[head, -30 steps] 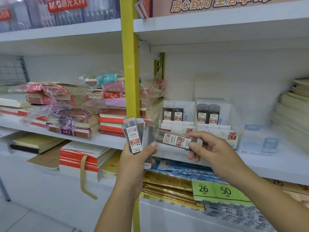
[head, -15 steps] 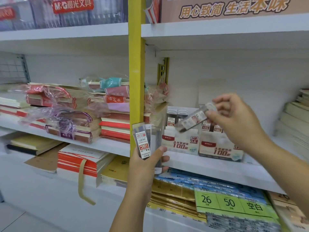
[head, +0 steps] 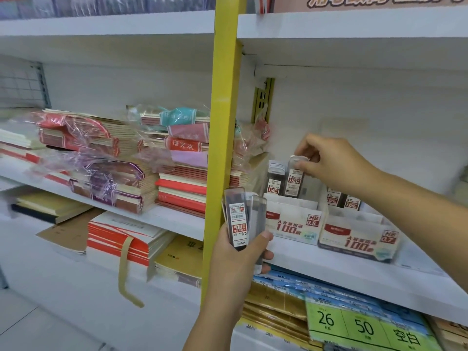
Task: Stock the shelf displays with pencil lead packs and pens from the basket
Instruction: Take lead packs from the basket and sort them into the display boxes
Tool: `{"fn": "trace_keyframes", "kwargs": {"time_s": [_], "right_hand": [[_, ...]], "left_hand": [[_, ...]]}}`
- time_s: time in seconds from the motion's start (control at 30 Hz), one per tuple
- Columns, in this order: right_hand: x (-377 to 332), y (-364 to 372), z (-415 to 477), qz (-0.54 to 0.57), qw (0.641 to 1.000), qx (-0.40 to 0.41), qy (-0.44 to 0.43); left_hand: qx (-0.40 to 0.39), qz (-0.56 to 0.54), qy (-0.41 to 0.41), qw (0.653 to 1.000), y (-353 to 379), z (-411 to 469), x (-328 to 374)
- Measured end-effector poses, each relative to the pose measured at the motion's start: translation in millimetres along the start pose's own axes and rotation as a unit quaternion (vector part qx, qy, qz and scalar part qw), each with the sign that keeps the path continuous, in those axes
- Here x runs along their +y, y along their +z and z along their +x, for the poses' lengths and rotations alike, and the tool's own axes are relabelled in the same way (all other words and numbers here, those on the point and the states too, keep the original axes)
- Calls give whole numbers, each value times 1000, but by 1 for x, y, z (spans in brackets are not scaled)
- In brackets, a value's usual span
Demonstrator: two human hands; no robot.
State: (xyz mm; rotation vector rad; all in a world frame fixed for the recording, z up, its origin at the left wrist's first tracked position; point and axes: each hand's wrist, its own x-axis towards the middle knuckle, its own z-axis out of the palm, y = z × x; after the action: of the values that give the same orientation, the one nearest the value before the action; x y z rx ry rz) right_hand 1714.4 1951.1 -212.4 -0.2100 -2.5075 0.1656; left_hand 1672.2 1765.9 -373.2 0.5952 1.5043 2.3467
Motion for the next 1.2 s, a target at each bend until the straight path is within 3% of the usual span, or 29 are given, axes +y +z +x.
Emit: {"fn": "trace_keyframes", "kwargs": {"time_s": [0.17,0.27,0.37,0.43,0.5,0.7,0.9,1.07,1.2], "right_hand": [[6,12,6,-127,990,-53,7],[-1,13,-13,-130,991,22,-13],[-22,11,-54,79,996,33,23],[-38,17,-80,238,969,-49,56],[-43,28,-96,326,938,-89,79],[-33,32,-114,496,855,-51,145],[-31,28,-126,575,801,-60,154],[-31,33,-139,487,857,-41,167],[-27,36,-148,486,851,-39,194]], "left_hand": [[-9,6,-12,1000,-3,0,1],[-21,11,-21,999,-4,-2,4],[-50,5,-24,998,-6,-6,9],[-68,8,-22,997,-5,-8,12],[-87,17,-19,996,-5,-12,13],[-168,59,-28,984,-2,-27,14],[-168,53,-52,983,-6,-33,14],[-165,60,-85,981,-11,-34,13],[-132,13,-86,987,-17,-36,16]]}}
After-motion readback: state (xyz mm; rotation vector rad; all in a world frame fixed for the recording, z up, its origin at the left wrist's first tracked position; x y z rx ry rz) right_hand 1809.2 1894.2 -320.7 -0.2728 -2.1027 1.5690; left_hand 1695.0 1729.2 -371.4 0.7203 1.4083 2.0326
